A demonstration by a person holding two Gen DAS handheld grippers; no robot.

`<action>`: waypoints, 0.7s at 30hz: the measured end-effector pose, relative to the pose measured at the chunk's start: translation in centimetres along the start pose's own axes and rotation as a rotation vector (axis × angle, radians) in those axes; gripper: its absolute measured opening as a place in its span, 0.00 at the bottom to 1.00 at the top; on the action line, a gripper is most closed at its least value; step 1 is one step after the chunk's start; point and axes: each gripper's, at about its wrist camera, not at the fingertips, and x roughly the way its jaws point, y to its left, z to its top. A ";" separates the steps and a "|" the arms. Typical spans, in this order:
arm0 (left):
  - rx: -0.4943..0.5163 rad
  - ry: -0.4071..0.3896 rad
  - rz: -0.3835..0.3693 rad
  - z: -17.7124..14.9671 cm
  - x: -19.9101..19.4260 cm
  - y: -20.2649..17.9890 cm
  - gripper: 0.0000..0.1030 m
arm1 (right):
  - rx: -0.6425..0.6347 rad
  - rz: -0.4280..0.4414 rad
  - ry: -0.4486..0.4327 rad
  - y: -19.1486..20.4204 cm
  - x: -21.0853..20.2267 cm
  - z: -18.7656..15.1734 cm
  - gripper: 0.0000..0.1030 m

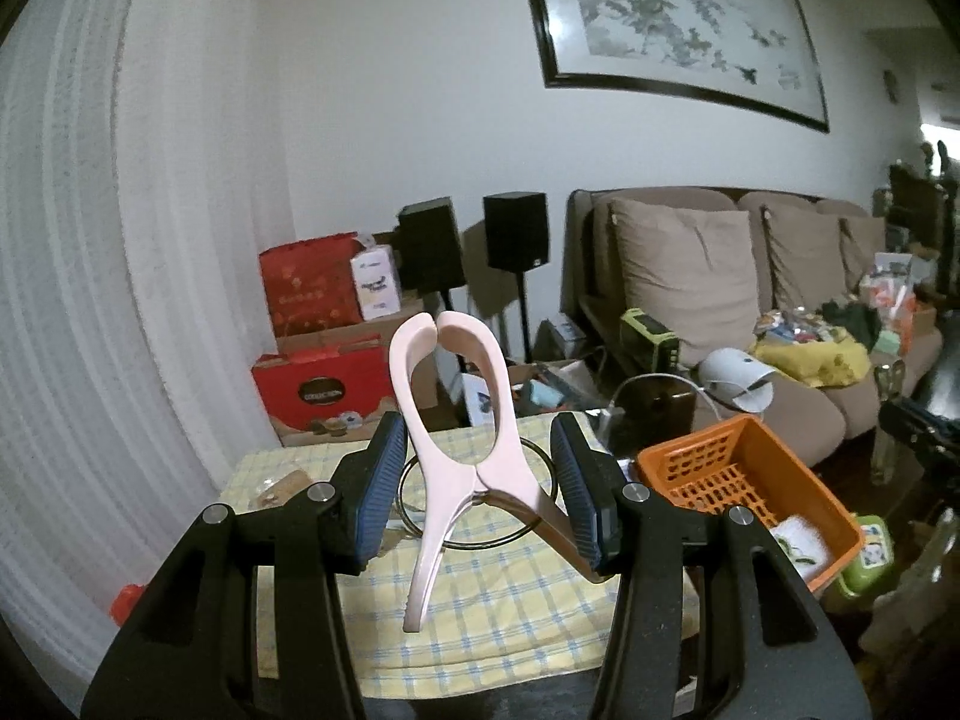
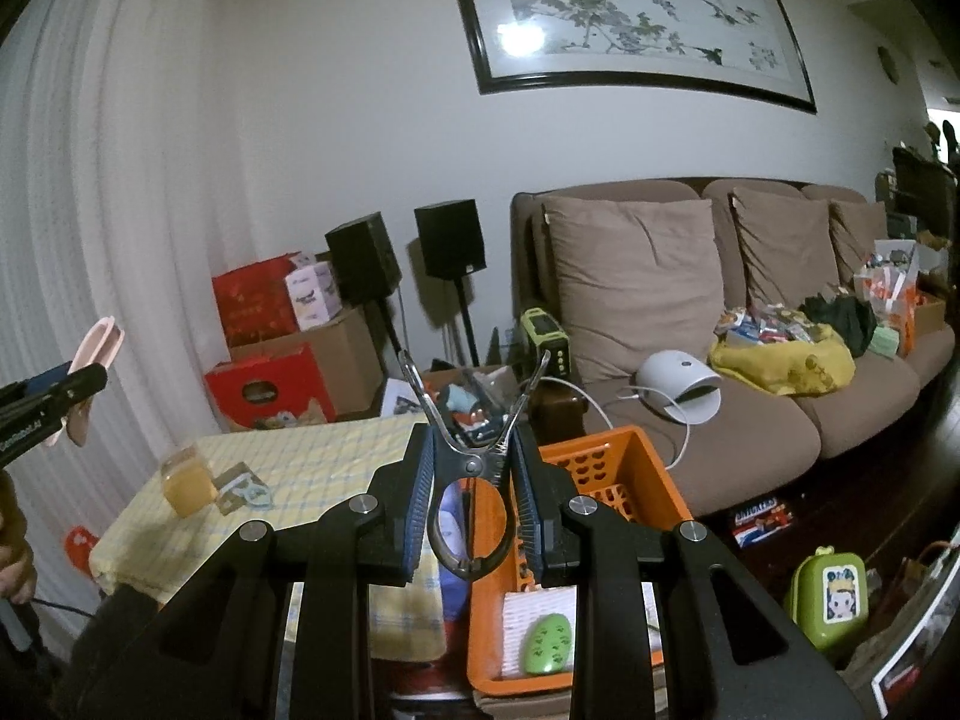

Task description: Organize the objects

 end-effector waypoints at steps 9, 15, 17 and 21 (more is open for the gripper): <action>-0.008 -0.025 -0.057 1.4 -1.4 -0.7 0.45 | 0.015 0.031 -0.004 -0.3 -0.6 0.3 0.24; 0.001 -0.030 -0.084 2.1 -1.6 -1.5 0.45 | 0.026 0.015 0.001 -0.9 -0.5 0.5 0.24; 0.005 -0.028 -0.087 2.1 -1.6 -1.7 0.45 | 0.026 0.014 0.000 -1.0 -0.5 0.5 0.24; 0.006 -0.026 -0.094 2.2 -1.3 -2.1 0.45 | 0.028 0.002 -0.002 -1.5 -0.5 0.6 0.24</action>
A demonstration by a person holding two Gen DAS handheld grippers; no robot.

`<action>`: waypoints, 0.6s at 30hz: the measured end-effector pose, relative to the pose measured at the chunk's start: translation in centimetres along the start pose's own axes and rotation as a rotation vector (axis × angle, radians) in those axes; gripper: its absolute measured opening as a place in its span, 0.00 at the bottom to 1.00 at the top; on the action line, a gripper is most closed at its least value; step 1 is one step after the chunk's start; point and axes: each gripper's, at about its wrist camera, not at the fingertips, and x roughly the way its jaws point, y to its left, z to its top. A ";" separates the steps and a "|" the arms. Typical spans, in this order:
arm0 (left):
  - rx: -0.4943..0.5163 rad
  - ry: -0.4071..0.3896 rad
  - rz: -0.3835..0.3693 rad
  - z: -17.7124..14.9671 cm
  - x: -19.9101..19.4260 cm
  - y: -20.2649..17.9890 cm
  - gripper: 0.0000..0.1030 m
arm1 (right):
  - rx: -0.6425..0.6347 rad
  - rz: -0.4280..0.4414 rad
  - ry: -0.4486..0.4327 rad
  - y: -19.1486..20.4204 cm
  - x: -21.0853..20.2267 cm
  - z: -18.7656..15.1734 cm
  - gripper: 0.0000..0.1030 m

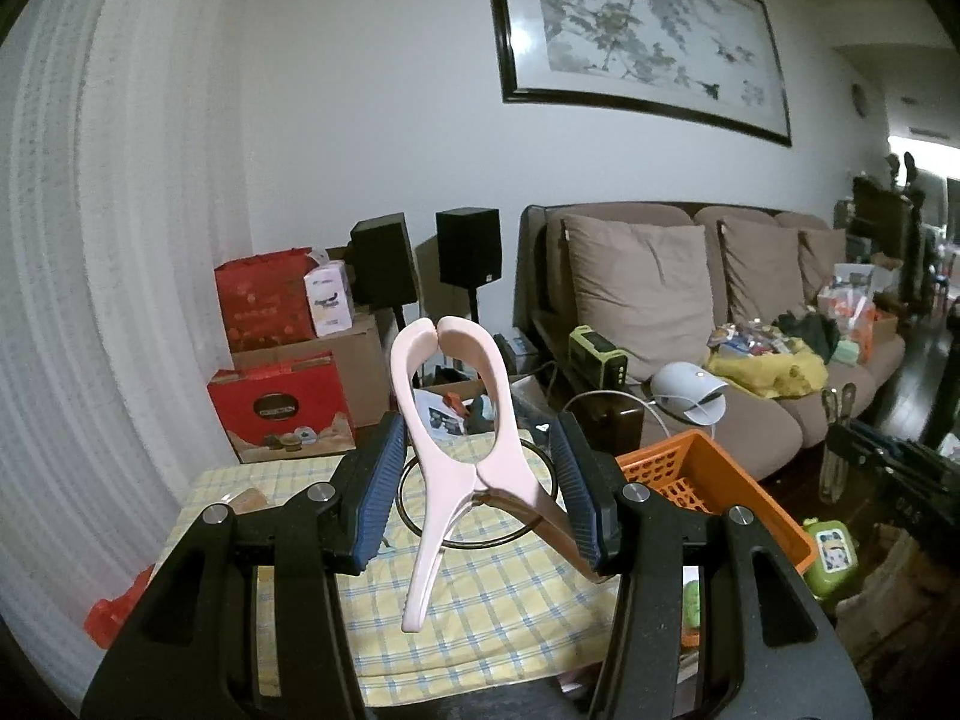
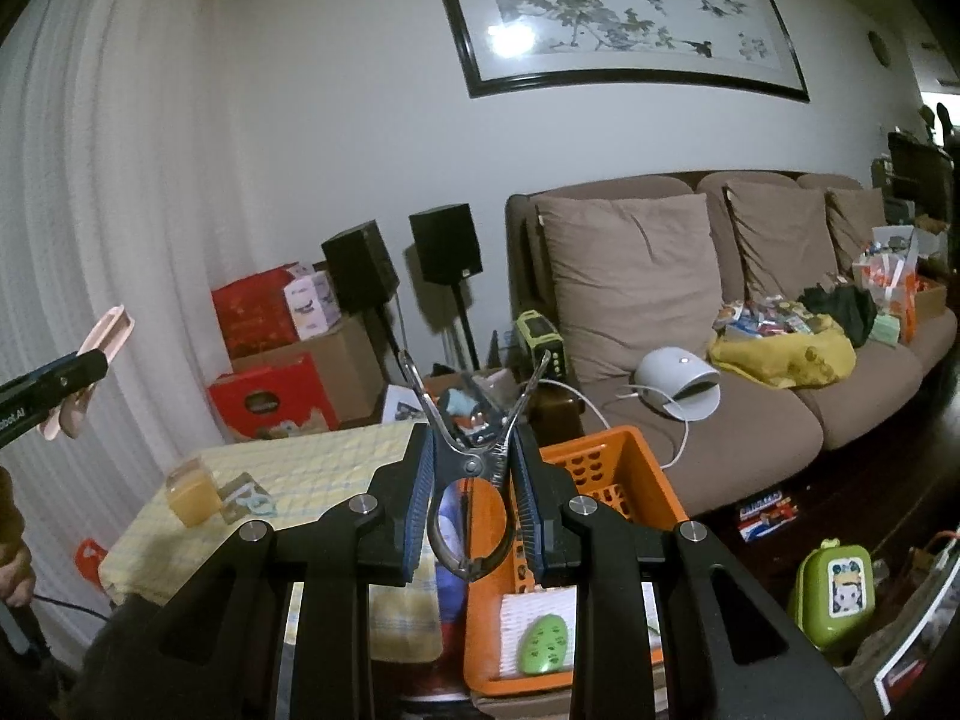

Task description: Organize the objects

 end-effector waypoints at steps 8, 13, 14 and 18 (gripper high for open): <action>0.004 0.034 -0.030 -0.3 1.3 -1.2 0.45 | 0.002 -0.037 0.002 -0.8 0.1 0.2 0.24; 0.015 0.043 -0.049 -0.4 1.5 -2.2 0.45 | 0.007 -0.045 0.010 -1.5 0.0 0.3 0.24; 0.018 0.045 -0.053 -0.4 1.5 -2.4 0.45 | 0.006 -0.046 0.013 -1.6 0.0 0.3 0.24; 0.024 0.046 -0.066 -0.4 1.5 -3.1 0.45 | 0.013 -0.052 0.012 -2.1 -0.1 0.5 0.24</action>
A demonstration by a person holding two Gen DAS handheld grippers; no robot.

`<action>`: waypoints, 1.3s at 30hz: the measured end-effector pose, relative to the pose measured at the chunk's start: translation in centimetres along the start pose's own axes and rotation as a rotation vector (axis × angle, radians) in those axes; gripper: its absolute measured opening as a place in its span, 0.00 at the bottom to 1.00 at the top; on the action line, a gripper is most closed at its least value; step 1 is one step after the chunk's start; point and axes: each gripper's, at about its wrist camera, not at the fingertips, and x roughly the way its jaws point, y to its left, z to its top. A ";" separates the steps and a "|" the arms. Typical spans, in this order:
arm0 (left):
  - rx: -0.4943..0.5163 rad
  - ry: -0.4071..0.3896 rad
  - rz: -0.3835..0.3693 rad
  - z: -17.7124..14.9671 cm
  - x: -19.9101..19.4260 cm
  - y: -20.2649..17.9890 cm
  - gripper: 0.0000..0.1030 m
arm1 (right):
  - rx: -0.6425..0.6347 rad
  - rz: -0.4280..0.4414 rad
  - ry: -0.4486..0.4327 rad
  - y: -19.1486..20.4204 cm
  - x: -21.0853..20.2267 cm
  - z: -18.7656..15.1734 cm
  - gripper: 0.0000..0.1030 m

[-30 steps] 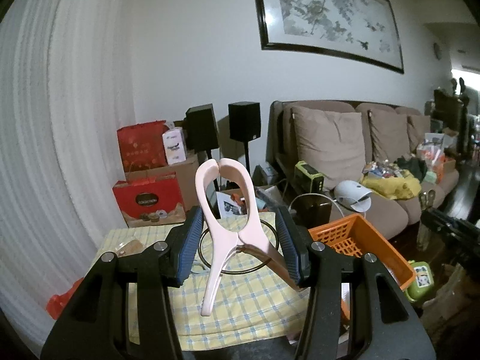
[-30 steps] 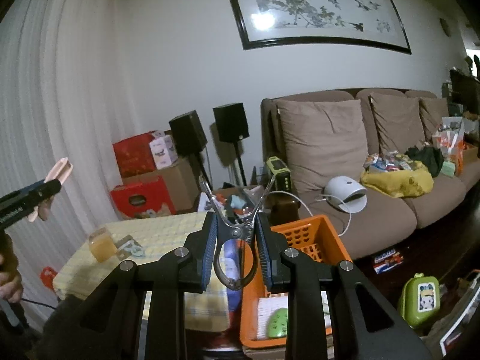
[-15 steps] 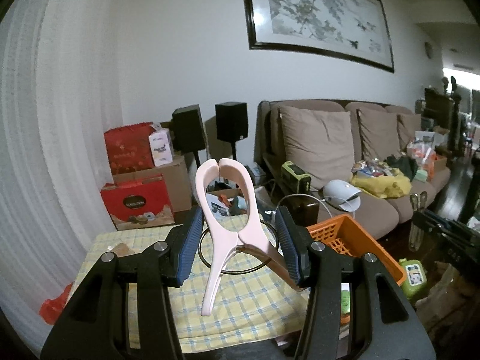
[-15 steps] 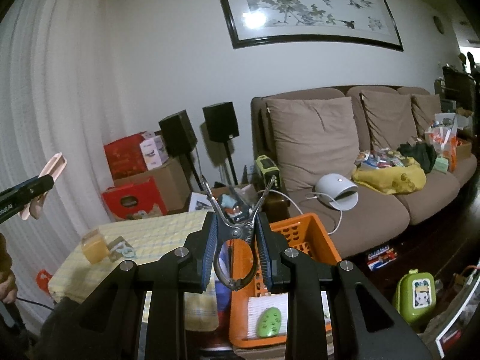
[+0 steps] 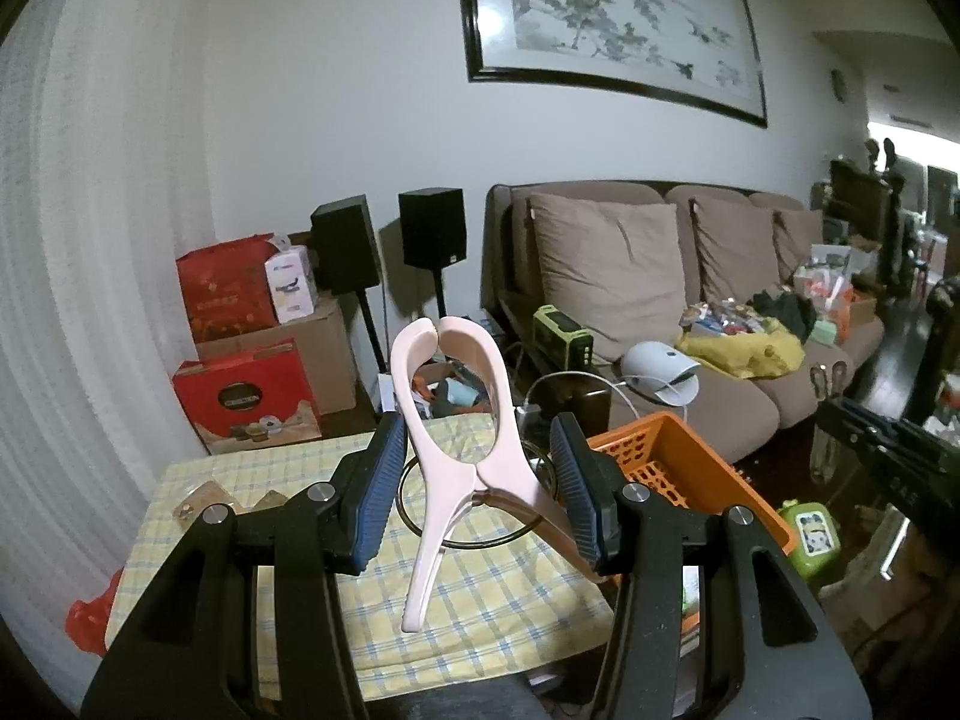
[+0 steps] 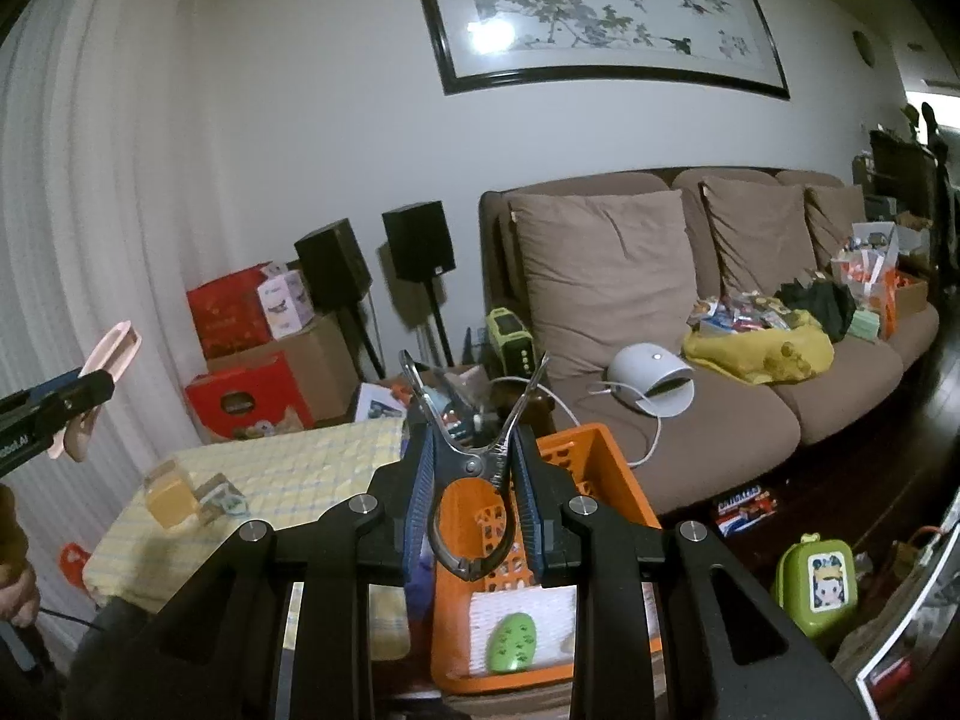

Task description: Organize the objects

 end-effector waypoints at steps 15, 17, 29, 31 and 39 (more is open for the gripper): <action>0.017 -0.017 -0.029 0.7 -0.2 -1.7 0.45 | 0.010 -0.017 -0.008 -1.0 -0.4 0.4 0.24; 0.018 -0.019 -0.034 0.8 -0.3 -1.8 0.45 | 0.013 -0.020 -0.007 -1.1 -0.4 0.3 0.24; 0.031 -0.007 -0.063 0.6 0.3 -3.3 0.45 | 0.011 -0.027 -0.004 -1.2 -0.3 0.6 0.24; 0.037 -0.006 -0.068 0.6 0.4 -3.7 0.45 | 0.013 -0.031 -0.002 -1.3 -0.3 0.6 0.24; 0.055 -0.021 -0.088 0.7 0.5 -5.1 0.45 | -0.001 -0.058 -0.022 -1.5 -0.9 0.8 0.24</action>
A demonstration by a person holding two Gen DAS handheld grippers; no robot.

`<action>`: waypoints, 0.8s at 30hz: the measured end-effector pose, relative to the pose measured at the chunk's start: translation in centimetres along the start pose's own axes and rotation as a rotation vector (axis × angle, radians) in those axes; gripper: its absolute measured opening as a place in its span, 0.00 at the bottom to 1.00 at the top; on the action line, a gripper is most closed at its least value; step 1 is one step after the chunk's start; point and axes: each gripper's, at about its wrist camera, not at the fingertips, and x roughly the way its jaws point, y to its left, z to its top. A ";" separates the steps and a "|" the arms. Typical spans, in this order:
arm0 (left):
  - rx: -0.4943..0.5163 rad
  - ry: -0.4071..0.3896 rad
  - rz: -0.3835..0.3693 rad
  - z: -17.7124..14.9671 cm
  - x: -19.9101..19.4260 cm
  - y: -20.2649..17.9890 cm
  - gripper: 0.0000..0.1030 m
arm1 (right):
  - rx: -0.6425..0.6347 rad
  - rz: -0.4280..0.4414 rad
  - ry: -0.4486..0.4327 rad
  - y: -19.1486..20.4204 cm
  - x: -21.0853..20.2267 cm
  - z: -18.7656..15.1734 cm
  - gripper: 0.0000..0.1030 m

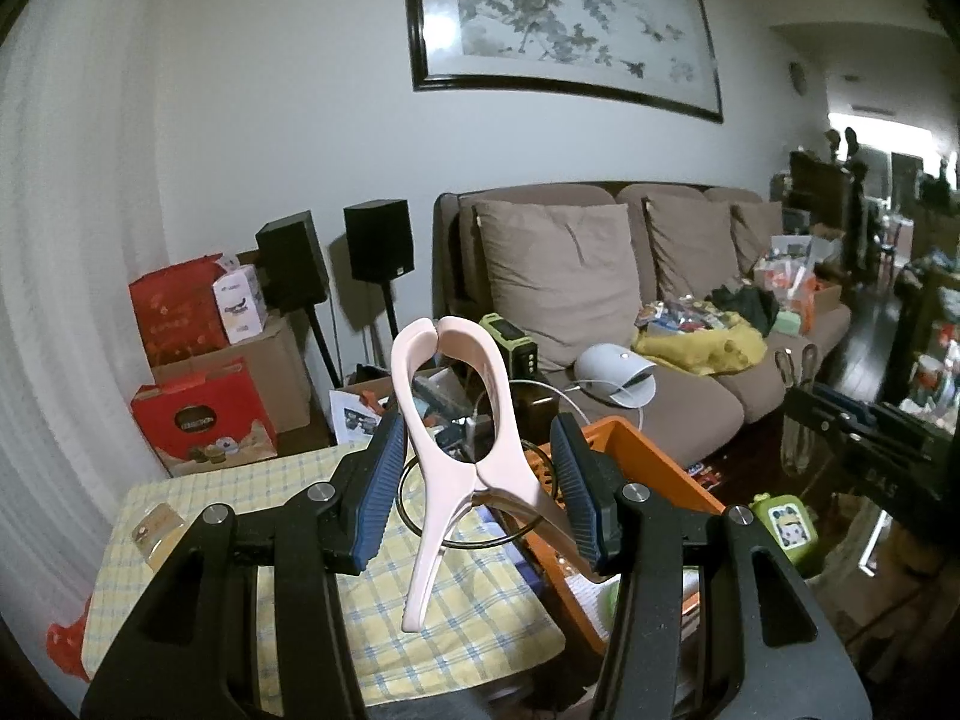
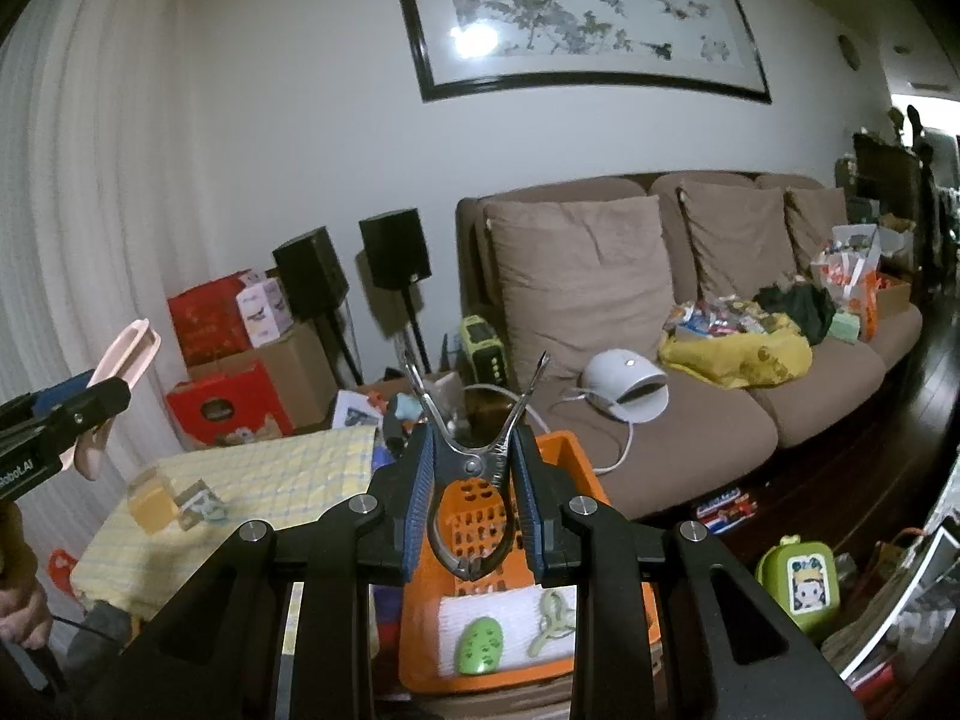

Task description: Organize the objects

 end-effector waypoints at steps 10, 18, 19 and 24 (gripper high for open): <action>0.015 -0.009 -0.028 -0.1 0.4 -1.5 0.45 | -0.019 -0.030 -0.016 -0.3 -0.3 0.2 0.24; 0.031 0.017 -0.052 -0.6 1.4 -2.7 0.45 | -0.013 -0.035 -0.017 -0.7 -0.3 0.2 0.24; 0.044 0.025 -0.057 -0.6 1.6 -2.9 0.45 | -0.013 -0.038 -0.017 -0.8 -0.3 0.3 0.24; 0.054 0.036 -0.064 -0.8 2.3 -3.5 0.45 | -0.010 -0.055 -0.018 -1.0 -0.1 0.4 0.24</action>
